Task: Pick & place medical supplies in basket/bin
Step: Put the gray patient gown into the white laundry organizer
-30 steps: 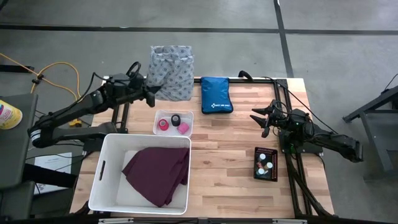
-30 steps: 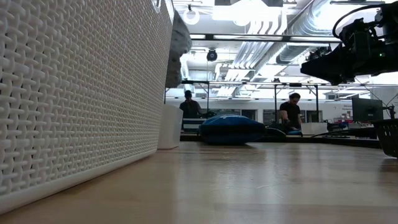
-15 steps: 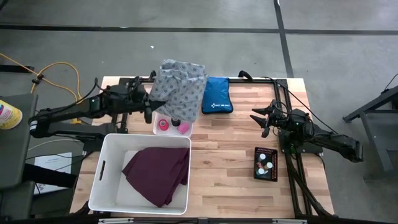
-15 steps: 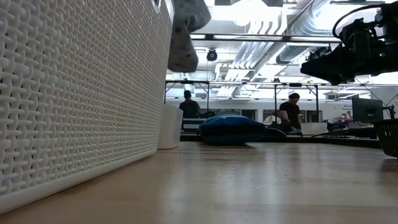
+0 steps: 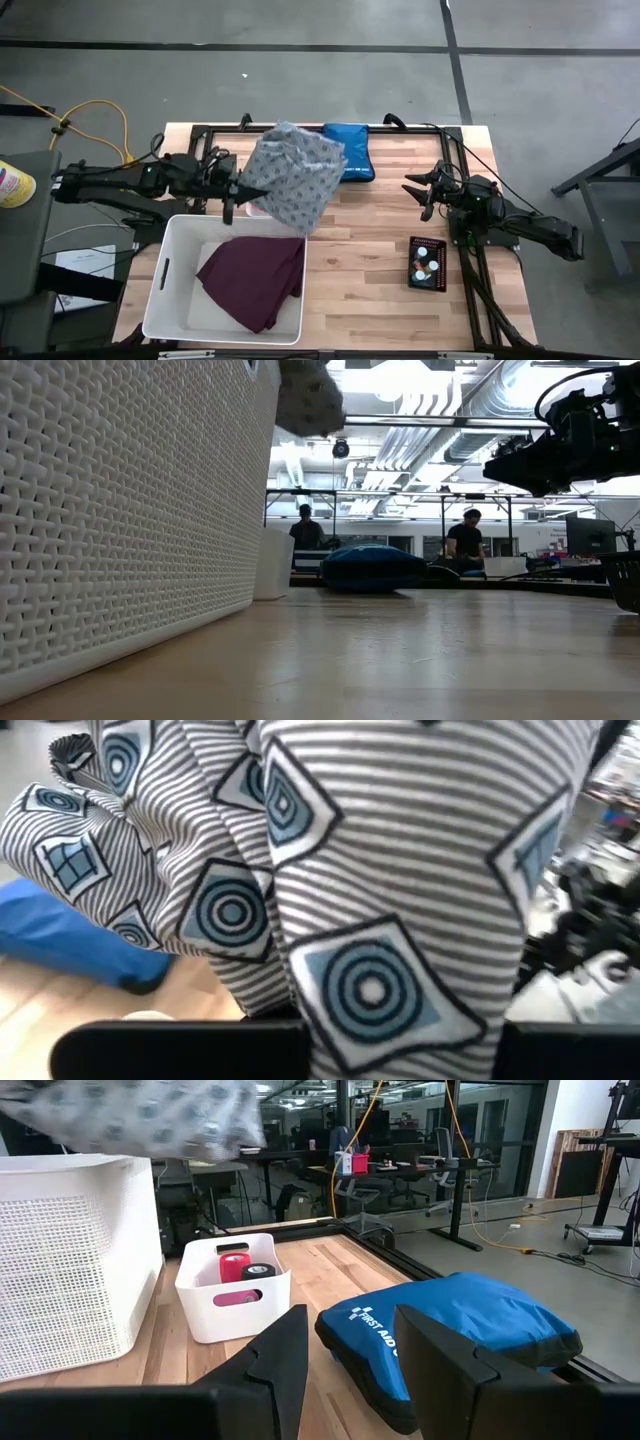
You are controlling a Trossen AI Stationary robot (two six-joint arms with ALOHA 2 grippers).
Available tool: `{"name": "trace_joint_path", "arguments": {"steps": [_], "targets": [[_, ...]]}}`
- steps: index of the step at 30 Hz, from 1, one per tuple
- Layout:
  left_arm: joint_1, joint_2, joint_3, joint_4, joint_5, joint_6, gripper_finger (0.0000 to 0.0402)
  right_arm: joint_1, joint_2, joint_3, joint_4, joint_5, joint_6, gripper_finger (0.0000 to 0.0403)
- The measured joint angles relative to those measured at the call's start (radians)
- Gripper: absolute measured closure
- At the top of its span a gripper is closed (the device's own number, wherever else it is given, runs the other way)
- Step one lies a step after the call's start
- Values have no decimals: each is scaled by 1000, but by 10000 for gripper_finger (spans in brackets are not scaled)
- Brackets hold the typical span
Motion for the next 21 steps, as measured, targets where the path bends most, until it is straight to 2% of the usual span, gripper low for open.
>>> {"name": "trace_joint_path", "arguments": {"steps": [12,21], "targets": [[-242,-98,0,-21,-16,-6,362,0,0,0,0,0,0,265],[-438,-169,34,-188,-202,-71,362,0,0,0,0,0,0,265]]}}
